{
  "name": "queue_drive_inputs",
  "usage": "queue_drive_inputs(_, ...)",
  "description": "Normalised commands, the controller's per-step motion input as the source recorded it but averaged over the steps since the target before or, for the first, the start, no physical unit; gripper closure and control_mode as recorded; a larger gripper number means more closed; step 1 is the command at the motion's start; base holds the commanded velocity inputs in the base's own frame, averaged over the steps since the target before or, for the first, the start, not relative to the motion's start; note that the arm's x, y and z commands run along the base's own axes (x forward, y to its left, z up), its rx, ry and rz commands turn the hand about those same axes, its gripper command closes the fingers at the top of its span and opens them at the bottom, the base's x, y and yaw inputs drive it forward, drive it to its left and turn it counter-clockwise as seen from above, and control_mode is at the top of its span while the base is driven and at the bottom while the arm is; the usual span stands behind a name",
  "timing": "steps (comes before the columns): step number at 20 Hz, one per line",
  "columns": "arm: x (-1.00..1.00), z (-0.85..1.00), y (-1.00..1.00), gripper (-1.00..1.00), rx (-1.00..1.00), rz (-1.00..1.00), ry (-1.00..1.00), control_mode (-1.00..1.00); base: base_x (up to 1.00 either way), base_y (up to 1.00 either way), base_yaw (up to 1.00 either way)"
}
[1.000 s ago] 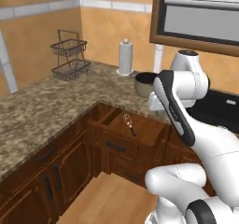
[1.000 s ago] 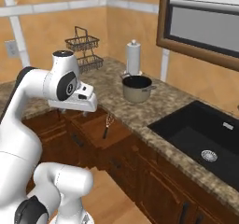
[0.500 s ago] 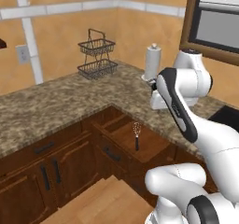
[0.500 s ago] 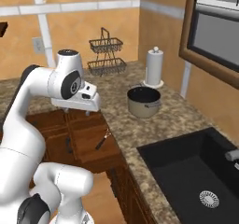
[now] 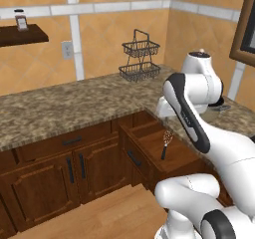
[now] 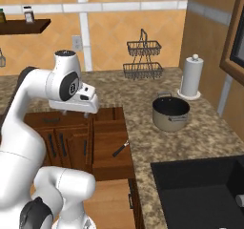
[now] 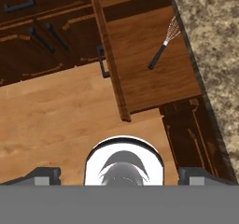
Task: Pick the whisk from the drawer and place it on the counter.
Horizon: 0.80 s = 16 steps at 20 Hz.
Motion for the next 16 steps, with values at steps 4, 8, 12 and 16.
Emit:
queue_drive_inputs(4,0.0,0.0,0.0,-1.0,0.0,0.0,0.0,1.0,0.0,0.0,0.0)
queue_drive_inputs(8,0.94,-0.34,0.79,-1.0,0.0,0.03,0.14,-1.0,0.0,0.0,0.0)
queue_drive_inputs(12,0.97,-0.64,0.19,-1.0,0.0,0.08,0.07,-1.0,0.0,0.0,0.0)
queue_drive_inputs(16,0.45,-0.53,-0.03,-1.0,-0.01,0.01,-0.07,-1.0,0.0,0.0,0.0)
